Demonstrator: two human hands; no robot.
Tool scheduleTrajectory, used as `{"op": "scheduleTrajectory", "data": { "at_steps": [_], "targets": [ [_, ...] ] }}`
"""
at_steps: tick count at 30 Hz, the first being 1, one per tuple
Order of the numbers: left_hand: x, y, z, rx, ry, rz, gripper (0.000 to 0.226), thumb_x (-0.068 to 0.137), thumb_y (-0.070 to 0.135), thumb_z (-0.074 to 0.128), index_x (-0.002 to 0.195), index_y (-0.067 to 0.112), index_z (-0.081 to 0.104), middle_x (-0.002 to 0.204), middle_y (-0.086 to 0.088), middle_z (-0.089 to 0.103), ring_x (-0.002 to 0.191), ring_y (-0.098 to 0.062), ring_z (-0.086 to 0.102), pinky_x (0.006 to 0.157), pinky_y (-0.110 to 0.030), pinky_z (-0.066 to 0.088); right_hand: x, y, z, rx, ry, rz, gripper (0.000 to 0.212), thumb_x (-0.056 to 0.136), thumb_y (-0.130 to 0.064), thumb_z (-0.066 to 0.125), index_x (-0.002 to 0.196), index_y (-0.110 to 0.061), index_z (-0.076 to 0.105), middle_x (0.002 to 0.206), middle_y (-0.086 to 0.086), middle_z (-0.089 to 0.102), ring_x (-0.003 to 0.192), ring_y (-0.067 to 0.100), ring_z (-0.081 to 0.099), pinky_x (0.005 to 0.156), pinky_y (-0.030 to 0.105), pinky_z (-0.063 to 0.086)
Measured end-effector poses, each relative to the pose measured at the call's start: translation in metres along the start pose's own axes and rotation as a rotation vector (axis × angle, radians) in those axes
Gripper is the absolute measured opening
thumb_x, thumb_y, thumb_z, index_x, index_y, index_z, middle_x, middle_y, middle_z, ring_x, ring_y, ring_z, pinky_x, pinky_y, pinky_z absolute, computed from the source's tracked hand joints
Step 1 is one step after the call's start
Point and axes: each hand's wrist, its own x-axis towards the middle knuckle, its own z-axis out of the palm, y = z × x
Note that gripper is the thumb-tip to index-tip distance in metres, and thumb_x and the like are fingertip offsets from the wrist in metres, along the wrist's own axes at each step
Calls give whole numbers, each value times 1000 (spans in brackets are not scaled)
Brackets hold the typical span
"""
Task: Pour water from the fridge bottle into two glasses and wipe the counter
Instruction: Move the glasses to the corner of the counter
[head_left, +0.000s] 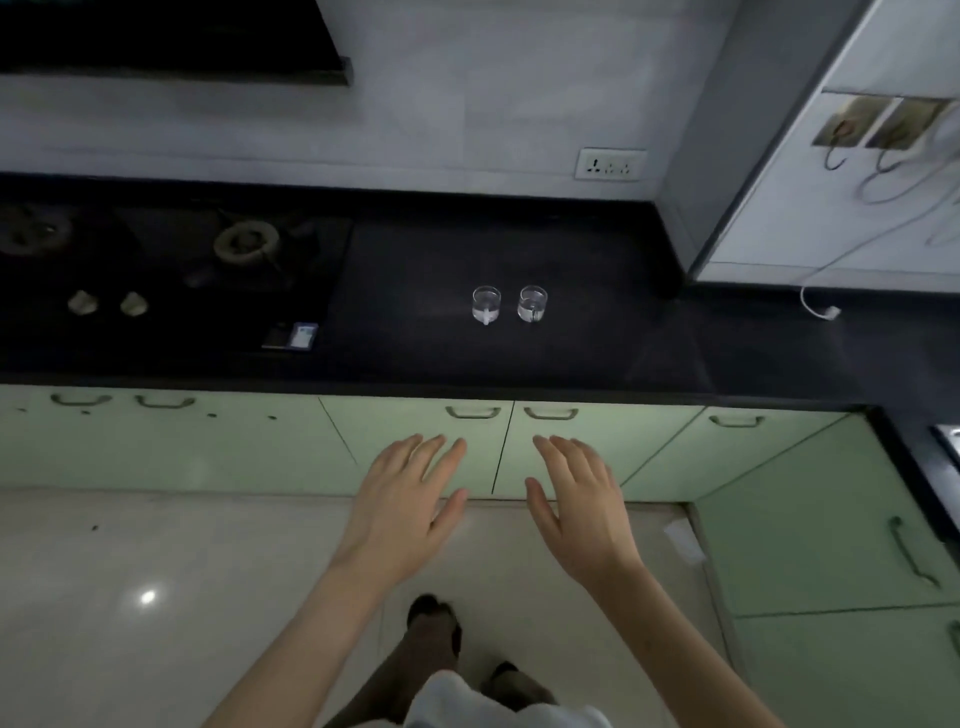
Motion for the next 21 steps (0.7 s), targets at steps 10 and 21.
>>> {"op": "scheduleTrajectory", "data": {
  "at_steps": [10, 21],
  "targets": [
    [129, -60, 27, 35, -39, 93, 53, 92, 44, 34, 131, 16, 57, 124, -6, 63, 115, -28, 59, 98, -43, 47, 119, 29, 33, -25, 25, 76, 53, 98, -43, 33, 138, -14, 49, 136, 7, 55, 128, 29, 47, 104, 46, 42],
    [239, -98, 32, 35, -55, 139, 53, 92, 43, 33, 132, 15, 55, 125, -7, 62, 116, -28, 58, 98, -43, 47, 206, 56, 39, -14, 75, 155, 51, 96, -39, 36, 136, -13, 51, 134, 8, 57, 125, 30, 50, 103, 48, 44]
  ]
}}
